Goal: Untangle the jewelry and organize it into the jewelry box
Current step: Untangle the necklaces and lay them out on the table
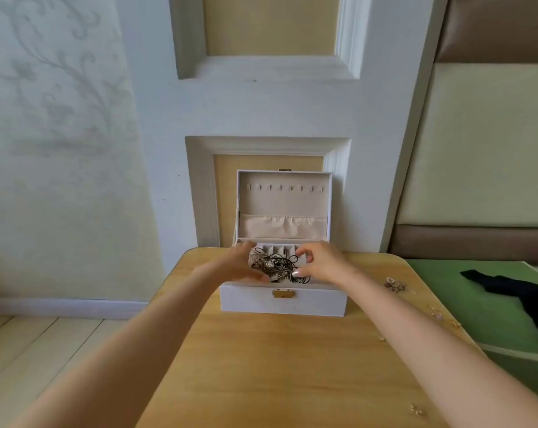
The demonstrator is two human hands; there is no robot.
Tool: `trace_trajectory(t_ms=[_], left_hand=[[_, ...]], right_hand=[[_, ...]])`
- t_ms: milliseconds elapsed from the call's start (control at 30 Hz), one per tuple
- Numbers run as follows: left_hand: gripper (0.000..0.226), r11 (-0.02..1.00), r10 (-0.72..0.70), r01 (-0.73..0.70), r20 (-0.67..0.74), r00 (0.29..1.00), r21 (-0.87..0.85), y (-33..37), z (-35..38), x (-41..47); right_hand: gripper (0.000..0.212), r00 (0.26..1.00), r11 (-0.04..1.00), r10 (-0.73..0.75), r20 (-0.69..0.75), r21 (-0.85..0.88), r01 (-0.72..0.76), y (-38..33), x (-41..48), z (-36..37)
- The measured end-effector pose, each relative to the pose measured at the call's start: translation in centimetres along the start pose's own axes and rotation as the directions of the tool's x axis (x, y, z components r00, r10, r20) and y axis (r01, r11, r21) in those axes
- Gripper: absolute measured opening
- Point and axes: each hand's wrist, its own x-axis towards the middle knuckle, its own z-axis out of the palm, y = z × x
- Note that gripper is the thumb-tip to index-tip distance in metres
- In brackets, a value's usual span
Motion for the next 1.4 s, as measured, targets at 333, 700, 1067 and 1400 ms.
trace_trajectory(t_ms=[333, 700, 1067, 1400], left_hand=[[0.088, 0.98, -0.024, -0.006, 0.151, 0.988, 0.198, 1.2, 0.1, 2.5], [0.051, 0.966, 0.15, -0.164, 0.08, 0.985, 0.2, 2.4, 1.1, 1.2], [0.053, 0.999, 0.053, -0.053, -0.135, 0.989, 0.007, 2.0, 2.8, -2.4], [0.05, 0.998, 0.049, -0.043, -0.199, 0.979, 0.037, 2.8, 4.4, -7.7]], right_hand=[[0.072, 0.986, 0.995, 0.086, 0.145, -0.07, -0.077, -0.1, 1.3, 0.9], [0.024, 0.994, 0.999, 0.021, 0.106, 0.037, -0.025, -1.3, 1.5, 1.6], [0.023, 0.997, 0.997, 0.064, 0.035, -0.036, -0.062, -2.2, -1.5, 2.2], [0.021, 0.998, 0.999, 0.042, 0.05, -0.008, -0.041, -2.8, -6.7, 2.4]])
